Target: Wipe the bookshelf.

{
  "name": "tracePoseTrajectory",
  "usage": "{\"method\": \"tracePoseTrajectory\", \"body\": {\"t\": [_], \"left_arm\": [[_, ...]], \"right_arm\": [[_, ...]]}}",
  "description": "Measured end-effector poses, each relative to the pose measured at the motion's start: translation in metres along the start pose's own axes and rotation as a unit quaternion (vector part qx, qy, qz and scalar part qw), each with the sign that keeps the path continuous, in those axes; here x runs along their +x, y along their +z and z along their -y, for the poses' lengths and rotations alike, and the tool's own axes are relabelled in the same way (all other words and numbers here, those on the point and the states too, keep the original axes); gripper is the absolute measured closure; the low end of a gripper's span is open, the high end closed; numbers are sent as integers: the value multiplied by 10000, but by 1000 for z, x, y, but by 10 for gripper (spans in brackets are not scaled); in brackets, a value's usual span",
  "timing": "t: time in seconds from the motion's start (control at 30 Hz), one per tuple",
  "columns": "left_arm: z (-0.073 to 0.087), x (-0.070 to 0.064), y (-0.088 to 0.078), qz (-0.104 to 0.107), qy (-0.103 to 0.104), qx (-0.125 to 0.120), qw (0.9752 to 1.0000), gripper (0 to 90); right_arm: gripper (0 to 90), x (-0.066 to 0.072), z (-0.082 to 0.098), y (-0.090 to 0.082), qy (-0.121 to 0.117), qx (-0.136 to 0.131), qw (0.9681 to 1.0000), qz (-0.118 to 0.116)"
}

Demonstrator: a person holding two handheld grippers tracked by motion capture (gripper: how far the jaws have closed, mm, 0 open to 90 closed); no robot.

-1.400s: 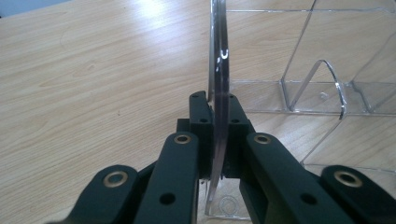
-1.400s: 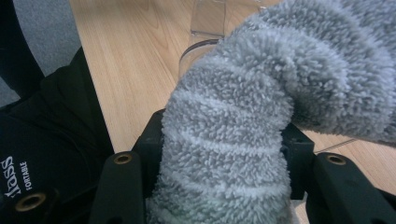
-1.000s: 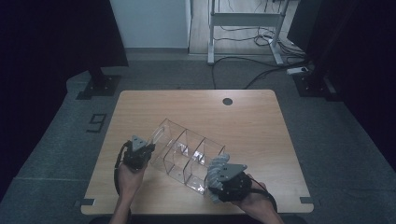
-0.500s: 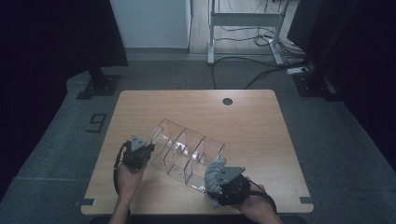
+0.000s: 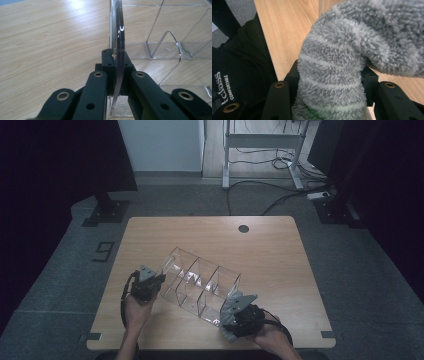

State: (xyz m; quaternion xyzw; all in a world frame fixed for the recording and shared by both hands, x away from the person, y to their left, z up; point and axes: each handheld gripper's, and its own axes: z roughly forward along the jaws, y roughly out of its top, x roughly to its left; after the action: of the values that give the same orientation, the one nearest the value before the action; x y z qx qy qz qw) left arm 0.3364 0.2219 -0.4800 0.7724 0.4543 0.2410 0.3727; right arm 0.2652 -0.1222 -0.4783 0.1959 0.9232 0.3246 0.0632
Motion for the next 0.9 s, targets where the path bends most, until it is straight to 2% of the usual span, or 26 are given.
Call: {"method": "tracePoseTrajectory", "body": {"t": [0.2,0.4,0.9], "left_arm": [[0,1,0,33,29,14,10000,870],[0,2,0,78,71,34,9999,871],[0,3,0,99,84,26,9999,871]], "right_arm": [[497,-6,3,3,79,18,9999,-78],[496,-13,4,4,160,41,9999,-26],[494,-42,10,5,593,-39,9978,311]]}}
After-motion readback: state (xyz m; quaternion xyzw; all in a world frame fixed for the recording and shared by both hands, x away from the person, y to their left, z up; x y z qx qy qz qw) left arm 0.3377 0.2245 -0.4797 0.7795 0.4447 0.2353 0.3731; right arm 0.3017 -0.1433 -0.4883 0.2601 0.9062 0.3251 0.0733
